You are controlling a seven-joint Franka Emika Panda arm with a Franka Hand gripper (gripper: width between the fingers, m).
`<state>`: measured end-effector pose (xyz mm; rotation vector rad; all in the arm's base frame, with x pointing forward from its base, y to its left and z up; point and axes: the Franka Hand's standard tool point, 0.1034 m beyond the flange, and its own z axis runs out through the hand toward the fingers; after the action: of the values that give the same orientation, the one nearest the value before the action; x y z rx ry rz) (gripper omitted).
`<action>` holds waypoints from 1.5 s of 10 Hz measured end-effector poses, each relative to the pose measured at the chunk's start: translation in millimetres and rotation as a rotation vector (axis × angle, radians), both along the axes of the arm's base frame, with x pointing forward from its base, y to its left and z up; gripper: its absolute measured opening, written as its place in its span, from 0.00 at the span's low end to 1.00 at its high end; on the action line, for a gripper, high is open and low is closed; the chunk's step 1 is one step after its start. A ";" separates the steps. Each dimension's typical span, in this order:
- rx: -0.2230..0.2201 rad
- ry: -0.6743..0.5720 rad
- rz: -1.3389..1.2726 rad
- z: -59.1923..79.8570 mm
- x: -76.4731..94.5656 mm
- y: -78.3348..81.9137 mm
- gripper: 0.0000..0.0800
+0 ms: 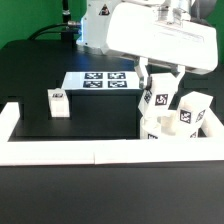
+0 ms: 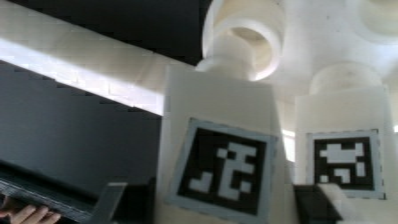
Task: Assemble stool
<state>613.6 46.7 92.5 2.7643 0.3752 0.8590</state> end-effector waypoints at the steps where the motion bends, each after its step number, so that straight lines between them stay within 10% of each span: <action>1: 0.001 0.002 0.003 0.0 -0.4 2.4 0.41; 15: 0.007 0.025 0.001 2.9 -3.5 3.6 0.41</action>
Offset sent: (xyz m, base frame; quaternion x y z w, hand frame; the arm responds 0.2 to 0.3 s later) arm -0.0079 0.0124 -0.0035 0.0147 -0.0043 0.0101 0.9998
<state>610.1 50.3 95.4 2.7842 0.3789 0.8279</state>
